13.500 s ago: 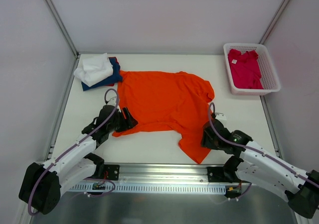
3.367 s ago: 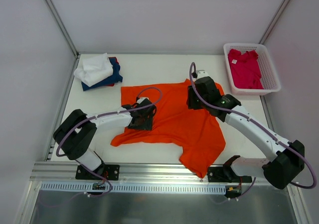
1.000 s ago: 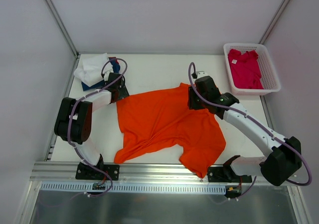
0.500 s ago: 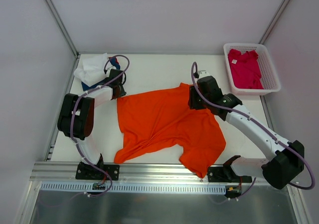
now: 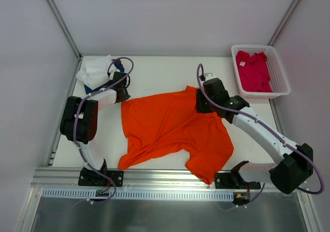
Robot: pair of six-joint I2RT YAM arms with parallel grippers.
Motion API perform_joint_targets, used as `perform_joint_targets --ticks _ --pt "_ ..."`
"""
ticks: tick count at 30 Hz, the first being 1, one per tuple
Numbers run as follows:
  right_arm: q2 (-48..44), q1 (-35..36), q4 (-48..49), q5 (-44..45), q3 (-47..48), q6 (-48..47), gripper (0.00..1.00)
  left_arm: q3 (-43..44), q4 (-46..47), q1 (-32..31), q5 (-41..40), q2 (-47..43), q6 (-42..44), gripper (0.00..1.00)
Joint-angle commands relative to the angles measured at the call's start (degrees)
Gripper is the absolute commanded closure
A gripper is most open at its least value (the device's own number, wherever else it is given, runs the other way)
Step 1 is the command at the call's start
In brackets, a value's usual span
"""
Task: Fold and stack the t-shirts
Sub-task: Flatten the tshirt out
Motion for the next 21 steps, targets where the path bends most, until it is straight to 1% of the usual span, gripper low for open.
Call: perform_joint_targets --ticks 1,3,4,6,9,13,14,16,17,19,20,21 --pt "0.48 -1.05 -1.09 1.57 3.48 -1.18 0.63 1.24 0.17 0.63 1.2 0.01 0.38 0.87" --pt "1.09 -1.49 -1.44 1.66 3.92 -1.44 0.63 1.32 -0.01 0.63 1.29 0.01 0.29 0.92" --pt "1.27 -2.02 -1.44 1.66 4.36 -1.53 0.63 1.32 -0.01 0.63 1.37 0.09 0.2 0.96" --pt "2.14 -2.81 -1.53 1.57 4.88 -1.97 0.63 1.32 -0.27 0.63 1.37 0.1 0.11 1.0" --pt "3.64 -3.95 -1.88 1.49 6.38 -2.14 0.62 1.24 -0.44 0.63 1.2 0.01 0.03 1.0" --pt "8.47 -7.46 -2.58 1.49 10.5 -3.29 0.61 1.15 -0.36 0.63 1.2 0.01 0.03 1.0" --pt "11.79 -8.26 -2.85 1.48 13.12 -4.07 0.61 1.06 -0.36 0.63 1.29 -0.08 0.03 1.0" --pt "15.4 -10.54 -3.2 0.26 15.86 -5.31 0.6 0.97 -0.36 0.63 1.2 -0.17 0.03 1.0" --pt "18.99 -11.24 -3.11 -1.14 18.4 -5.57 0.61 0.97 -0.36 0.63 1.29 -0.17 0.03 1.0" --pt "22.79 -13.35 -3.11 -2.99 21.05 -5.4 0.6 0.88 -0.36 0.63 1.37 -0.17 0.2 1.0" --pt "26.55 -14.06 -3.11 -5.43 22.45 -5.14 0.61 0.97 -0.36 0.63 1.37 -0.17 0.2 1.0" --pt "28.24 -15.37 -3.2 -6.24 25.16 -4.96 0.61 0.89 -0.27 0.63 1.37 -0.26 0.2 1.0"
